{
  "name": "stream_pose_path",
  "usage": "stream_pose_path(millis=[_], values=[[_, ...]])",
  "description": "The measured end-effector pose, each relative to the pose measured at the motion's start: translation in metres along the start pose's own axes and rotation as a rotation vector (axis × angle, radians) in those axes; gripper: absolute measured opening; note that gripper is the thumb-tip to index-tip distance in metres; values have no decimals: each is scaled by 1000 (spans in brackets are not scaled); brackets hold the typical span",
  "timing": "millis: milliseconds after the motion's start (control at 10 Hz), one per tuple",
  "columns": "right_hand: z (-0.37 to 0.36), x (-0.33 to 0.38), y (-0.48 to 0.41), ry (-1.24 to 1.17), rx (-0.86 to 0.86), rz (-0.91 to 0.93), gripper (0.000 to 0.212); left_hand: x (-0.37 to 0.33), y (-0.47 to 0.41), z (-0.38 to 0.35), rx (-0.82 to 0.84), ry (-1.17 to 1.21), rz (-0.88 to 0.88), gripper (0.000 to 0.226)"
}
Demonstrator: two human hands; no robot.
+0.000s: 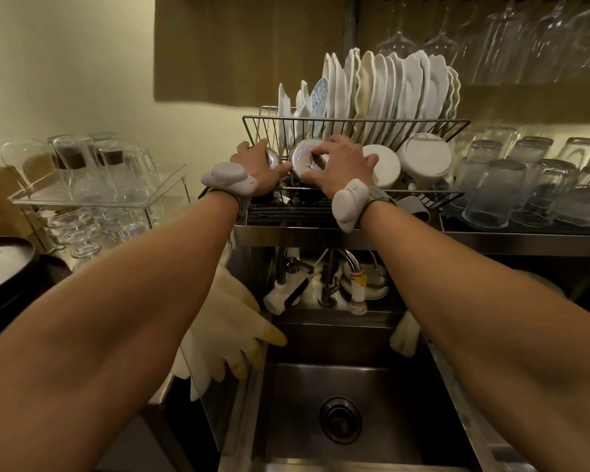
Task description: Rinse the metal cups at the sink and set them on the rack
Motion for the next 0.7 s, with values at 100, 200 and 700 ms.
stream_pose_path(millis=[100,200,700], values=[[3,5,-2,28,-6,7,49,-4,0,2,-56,34,-21,78],[1,5,-1,18,-7,17,48,-12,4,2,-69,0,-46,68],[14,8,23,15,33,-19,51,-23,18,10,-15,-91,-125,69]])
Point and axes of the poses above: each hand's wrist, its own y-axis away from the middle knuckle, its own z-axis out of the back of the hand, x = y × z, the point moved 9 cm from there along -y, towards the middle knuckle, and after that the axes turned 4 degrees about -y, right-handed, at the moved point
